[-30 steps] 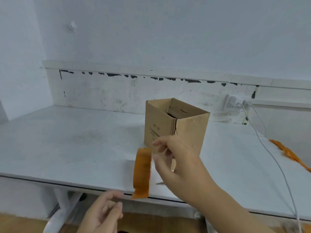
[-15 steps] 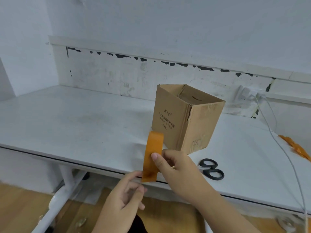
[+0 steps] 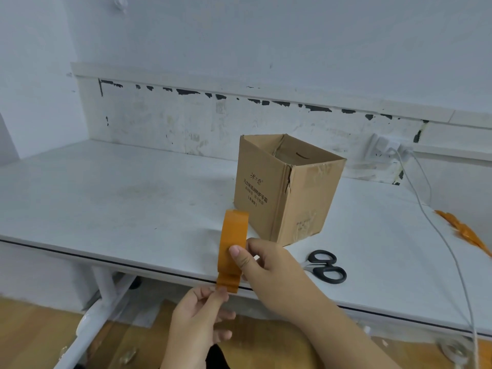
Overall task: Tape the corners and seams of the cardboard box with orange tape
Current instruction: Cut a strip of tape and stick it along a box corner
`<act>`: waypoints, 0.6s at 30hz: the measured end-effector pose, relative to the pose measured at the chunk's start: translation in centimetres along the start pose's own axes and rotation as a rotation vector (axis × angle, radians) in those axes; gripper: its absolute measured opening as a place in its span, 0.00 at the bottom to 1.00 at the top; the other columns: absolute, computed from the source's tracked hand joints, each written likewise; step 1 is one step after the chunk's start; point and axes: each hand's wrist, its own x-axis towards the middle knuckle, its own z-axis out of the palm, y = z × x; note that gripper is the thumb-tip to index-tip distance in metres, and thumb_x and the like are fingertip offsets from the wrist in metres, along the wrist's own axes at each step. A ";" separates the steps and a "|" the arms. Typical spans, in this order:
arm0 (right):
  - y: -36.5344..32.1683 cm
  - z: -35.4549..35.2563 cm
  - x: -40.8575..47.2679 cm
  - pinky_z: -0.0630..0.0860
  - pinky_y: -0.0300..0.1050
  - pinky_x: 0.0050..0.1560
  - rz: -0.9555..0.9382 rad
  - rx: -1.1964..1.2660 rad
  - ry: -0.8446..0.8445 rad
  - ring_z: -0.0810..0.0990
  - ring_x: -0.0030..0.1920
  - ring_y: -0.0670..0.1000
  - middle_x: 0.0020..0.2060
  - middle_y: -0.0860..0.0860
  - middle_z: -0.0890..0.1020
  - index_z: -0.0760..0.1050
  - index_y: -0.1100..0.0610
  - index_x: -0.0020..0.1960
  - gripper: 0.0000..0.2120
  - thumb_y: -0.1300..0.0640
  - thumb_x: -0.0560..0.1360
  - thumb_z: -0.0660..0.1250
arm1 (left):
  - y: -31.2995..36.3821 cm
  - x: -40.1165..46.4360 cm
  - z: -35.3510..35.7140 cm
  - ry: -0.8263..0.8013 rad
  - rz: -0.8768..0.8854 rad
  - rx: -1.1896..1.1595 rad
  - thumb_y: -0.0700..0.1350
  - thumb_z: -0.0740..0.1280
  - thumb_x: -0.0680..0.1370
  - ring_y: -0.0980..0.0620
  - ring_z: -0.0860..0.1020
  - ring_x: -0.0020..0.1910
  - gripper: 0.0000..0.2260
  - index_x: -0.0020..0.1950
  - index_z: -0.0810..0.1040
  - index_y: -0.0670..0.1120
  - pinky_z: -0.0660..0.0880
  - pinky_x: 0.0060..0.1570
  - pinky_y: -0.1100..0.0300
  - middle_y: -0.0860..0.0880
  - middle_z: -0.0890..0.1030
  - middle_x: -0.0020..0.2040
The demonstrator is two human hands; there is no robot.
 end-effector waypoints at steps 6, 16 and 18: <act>0.4 0.1 0.2 0.78 0.48 0.41 0.005 -0.007 0.005 0.78 0.36 0.47 0.34 0.47 0.78 0.73 0.50 0.41 0.23 0.31 0.74 0.54 | -0.2 0.0 0.8 0.011 -0.048 -0.009 0.61 0.71 0.60 0.42 0.81 0.33 0.24 0.48 0.79 0.45 0.74 0.26 0.58 0.43 0.83 0.38; 0.4 0.1 0.0 0.78 0.47 0.41 -0.008 -0.028 -0.018 0.77 0.37 0.46 0.36 0.45 0.79 0.74 0.49 0.45 0.22 0.32 0.75 0.53 | -0.6 -0.3 0.5 -0.011 0.069 0.087 0.52 0.70 0.69 0.47 0.80 0.27 0.15 0.49 0.80 0.44 0.71 0.22 0.61 0.45 0.85 0.34; 0.4 0.1 0.0 0.78 0.48 0.41 -0.012 -0.030 -0.019 0.77 0.37 0.47 0.36 0.46 0.79 0.74 0.49 0.44 0.22 0.33 0.76 0.53 | -0.7 -0.4 0.4 -0.012 0.055 0.083 0.48 0.70 0.72 0.47 0.79 0.26 0.11 0.49 0.80 0.42 0.70 0.22 0.61 0.44 0.84 0.35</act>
